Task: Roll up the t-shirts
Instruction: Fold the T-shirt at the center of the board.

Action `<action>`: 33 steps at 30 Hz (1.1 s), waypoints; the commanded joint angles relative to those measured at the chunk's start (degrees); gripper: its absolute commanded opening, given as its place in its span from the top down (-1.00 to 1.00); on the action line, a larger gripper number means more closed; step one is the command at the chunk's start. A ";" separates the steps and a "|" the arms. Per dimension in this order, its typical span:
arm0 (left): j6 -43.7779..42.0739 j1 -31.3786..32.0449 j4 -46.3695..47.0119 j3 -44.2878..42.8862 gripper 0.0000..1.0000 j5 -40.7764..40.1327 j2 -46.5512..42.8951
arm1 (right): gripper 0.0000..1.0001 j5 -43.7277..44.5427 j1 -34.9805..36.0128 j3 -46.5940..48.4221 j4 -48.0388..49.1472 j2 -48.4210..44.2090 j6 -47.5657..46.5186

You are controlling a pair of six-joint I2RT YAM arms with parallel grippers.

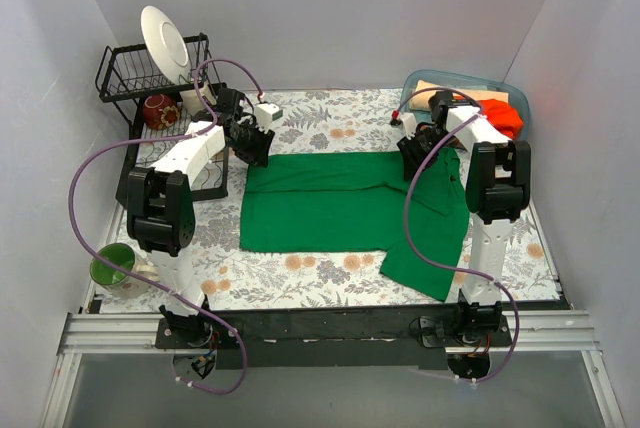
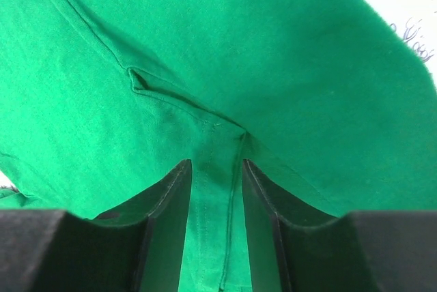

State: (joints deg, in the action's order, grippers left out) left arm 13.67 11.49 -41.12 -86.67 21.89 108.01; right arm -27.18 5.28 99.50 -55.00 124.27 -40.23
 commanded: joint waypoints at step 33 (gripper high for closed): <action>-2.95 0.64 4.21 7.48 0.43 0.70 -10.36 | 0.10 0.89 18.45 -28.39 2.70 -27.49 7.44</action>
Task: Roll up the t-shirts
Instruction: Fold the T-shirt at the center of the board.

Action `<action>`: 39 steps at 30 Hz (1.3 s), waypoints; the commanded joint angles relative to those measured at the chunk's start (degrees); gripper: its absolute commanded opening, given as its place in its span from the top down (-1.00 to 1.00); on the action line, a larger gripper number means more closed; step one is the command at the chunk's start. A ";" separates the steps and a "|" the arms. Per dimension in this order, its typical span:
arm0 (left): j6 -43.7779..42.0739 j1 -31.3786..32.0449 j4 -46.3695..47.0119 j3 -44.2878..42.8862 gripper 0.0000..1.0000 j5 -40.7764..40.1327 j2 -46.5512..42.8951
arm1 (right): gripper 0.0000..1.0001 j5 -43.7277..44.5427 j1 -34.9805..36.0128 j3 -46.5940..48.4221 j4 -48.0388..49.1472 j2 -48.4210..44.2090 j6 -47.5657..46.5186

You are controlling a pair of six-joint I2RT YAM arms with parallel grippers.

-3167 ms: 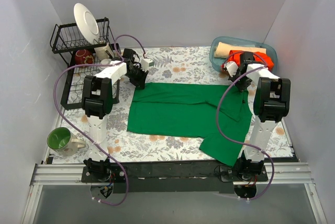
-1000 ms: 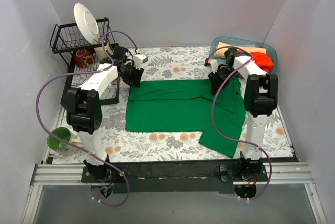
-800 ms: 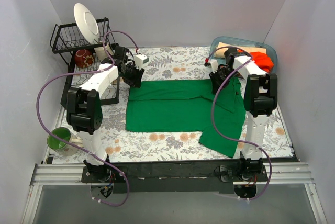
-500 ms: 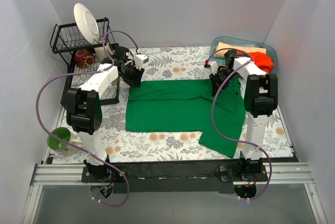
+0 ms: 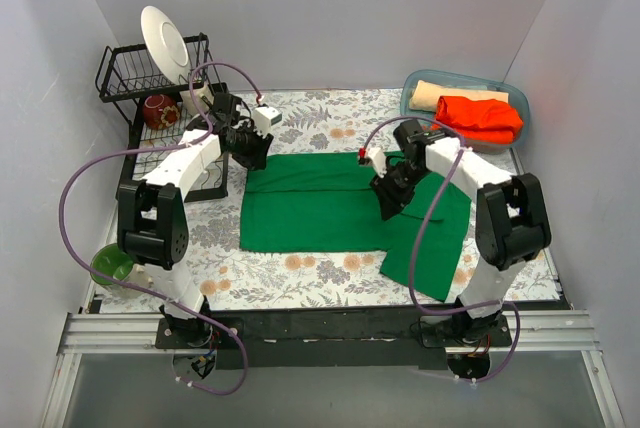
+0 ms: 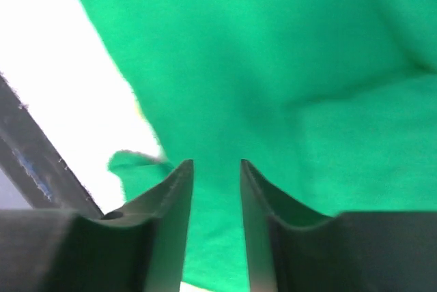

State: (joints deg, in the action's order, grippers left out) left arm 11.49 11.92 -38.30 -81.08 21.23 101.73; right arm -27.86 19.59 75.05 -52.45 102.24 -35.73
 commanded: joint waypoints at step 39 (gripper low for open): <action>-0.15 0.29 -3.97 -2.25 0.17 1.44 -3.64 | -0.04 8.60 -16.97 -6.59 1.48 -16.51 -21.37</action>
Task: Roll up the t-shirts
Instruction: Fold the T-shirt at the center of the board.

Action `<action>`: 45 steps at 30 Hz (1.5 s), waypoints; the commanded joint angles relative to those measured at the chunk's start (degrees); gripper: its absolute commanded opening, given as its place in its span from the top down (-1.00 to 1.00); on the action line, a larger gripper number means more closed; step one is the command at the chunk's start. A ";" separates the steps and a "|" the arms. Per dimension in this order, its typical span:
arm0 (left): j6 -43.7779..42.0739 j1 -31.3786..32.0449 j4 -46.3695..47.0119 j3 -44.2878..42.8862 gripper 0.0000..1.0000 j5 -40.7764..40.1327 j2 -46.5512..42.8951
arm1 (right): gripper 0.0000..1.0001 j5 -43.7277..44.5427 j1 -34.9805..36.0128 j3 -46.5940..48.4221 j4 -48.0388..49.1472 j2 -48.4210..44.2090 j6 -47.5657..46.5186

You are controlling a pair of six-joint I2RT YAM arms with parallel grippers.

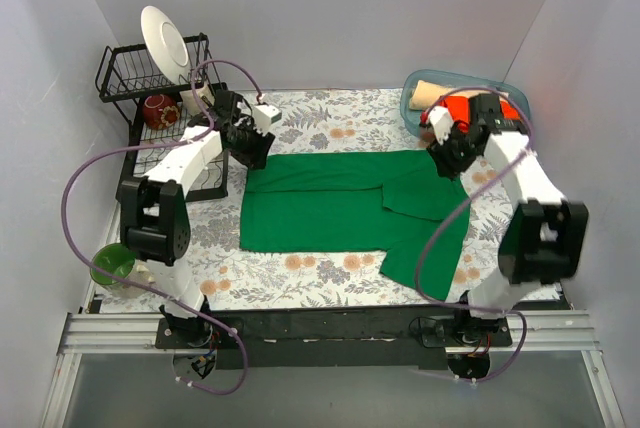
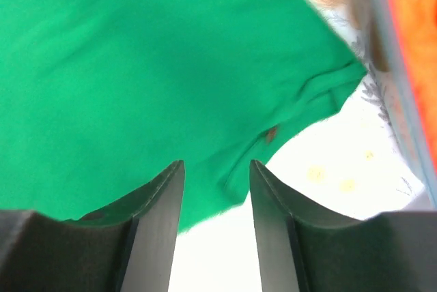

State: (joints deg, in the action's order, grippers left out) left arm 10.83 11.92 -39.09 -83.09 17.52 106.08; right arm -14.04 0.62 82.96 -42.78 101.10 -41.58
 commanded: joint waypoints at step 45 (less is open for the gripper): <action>-4.68 -1.90 0.15 8.56 0.10 1.64 -2.99 | 0.10 -3.09 10.63 -52.81 -32.45 -42.83 -96.84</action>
State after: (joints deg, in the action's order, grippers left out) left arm 7.29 10.44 -38.92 -72.34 19.84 102.85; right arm -18.39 11.00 31.35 -71.40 58.08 -112.75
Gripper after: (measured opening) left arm 0.454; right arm 0.445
